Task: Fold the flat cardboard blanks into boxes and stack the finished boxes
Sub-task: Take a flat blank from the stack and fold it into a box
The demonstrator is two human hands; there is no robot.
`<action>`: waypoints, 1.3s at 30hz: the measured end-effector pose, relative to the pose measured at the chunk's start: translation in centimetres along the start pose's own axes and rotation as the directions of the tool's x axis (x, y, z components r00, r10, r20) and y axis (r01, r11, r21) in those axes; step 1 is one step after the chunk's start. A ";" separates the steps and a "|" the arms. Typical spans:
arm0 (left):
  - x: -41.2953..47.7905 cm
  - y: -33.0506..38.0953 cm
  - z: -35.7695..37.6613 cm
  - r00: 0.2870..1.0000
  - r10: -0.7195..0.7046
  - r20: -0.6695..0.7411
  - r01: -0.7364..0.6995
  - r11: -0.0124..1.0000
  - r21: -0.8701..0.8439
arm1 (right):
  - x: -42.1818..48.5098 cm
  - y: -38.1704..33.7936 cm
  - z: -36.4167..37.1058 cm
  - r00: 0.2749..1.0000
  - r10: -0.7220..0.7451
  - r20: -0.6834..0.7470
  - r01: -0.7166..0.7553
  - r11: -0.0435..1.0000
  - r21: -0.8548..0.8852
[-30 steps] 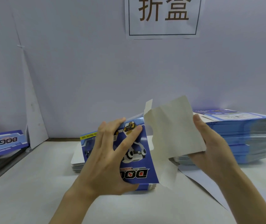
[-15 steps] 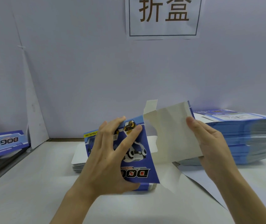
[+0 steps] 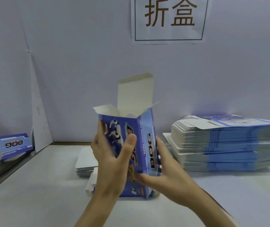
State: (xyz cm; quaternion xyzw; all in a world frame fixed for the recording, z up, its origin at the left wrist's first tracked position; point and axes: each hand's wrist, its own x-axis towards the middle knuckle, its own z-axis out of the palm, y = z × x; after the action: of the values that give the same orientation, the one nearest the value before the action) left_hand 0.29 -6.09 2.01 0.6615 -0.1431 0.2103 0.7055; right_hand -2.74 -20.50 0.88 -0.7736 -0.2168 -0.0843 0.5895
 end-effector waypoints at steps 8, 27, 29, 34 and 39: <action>1.6 -0.2 -1.9 0.940 -0.145 0.310 0.157 0.988 -0.013 | 0.3 0.3 -3.0 0.995 0.086 -0.060 -0.063 0.949 0.310; 1.0 -1.7 -1.1 0.983 -0.005 0.183 0.017 0.998 -0.066 | 0.4 1.2 -3.4 0.976 0.196 -0.099 -0.157 0.938 0.310; 1.0 -1.8 -1.1 0.982 -0.022 0.186 0.038 0.996 -0.082 | 0.5 1.0 -3.2 0.978 0.182 -0.106 -0.142 0.942 0.304; 1.0 -2.0 -1.4 0.993 0.015 0.117 -0.008 0.998 -0.060 | 0.4 1.0 -3.2 0.977 0.172 -0.127 -0.127 0.945 0.303; 1.6 -2.3 -1.7 0.989 -0.015 0.149 0.010 0.999 0.038 | 0.4 0.4 -2.5 0.954 0.143 -0.262 -0.066 0.957 0.281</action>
State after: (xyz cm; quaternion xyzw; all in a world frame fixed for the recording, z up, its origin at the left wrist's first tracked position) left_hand 2.73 -4.30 0.61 0.6895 -0.1874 0.1583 0.6815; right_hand -1.84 -22.91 1.41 -0.6771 -0.0992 -0.1307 0.7174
